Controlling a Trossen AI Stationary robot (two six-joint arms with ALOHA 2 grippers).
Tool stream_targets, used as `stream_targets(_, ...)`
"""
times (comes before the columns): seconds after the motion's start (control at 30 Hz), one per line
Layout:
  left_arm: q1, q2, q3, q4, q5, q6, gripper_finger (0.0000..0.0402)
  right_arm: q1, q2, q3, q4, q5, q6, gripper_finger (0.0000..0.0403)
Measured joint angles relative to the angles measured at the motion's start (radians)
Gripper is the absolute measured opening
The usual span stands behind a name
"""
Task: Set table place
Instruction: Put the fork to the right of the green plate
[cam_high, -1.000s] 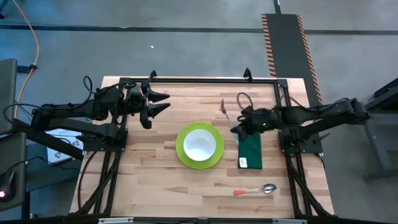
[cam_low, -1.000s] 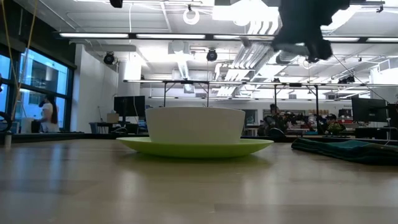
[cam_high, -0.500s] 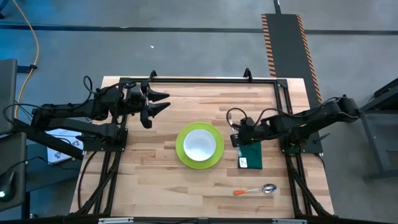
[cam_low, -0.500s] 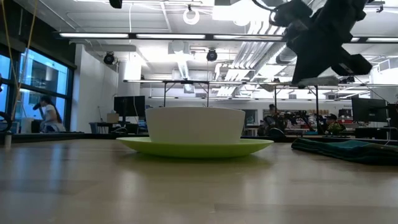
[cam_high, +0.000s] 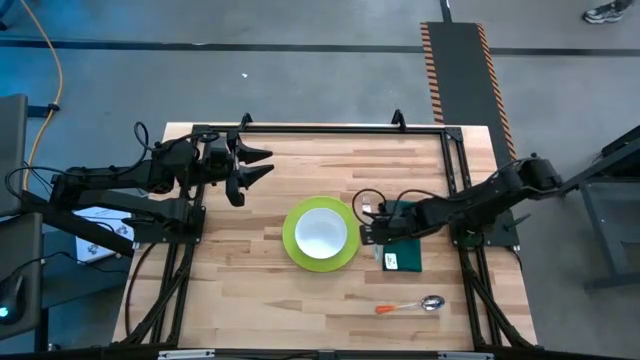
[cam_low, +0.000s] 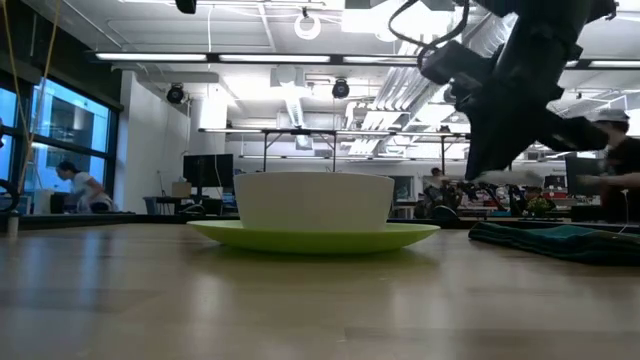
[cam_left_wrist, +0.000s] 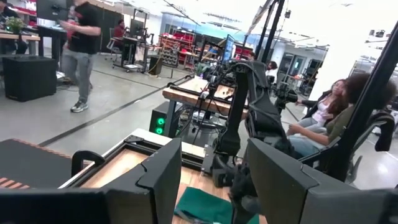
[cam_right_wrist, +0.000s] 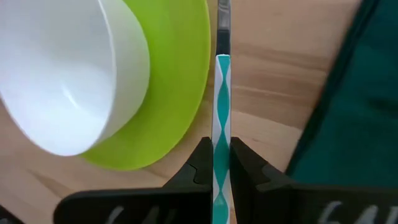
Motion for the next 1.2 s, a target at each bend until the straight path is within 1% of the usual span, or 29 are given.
stream_targets(0.17,0.000,0.000,0.000,0.000,0.000,0.000,0.0175,0.000,0.069,0.000,0.019,-0.024,0.043,0.0000)
stream_targets(0.53,0.000,0.000,0.000,0.000,0.000,0.000,0.0175,0.010,0.152,0.000,0.030,-0.029,0.152,0.0000)
stream_targets(1.0,0.000,0.000,0.000,0.000,0.000,0.000,0.0175,0.005,0.222,0.000,0.088,-0.029,0.155,0.0000)
stream_targets(1.2,0.000,0.000,0.000,0.000,0.000,-0.001,0.0175,0.005,0.223,0.000,0.087,-0.033,0.155,0.0005)
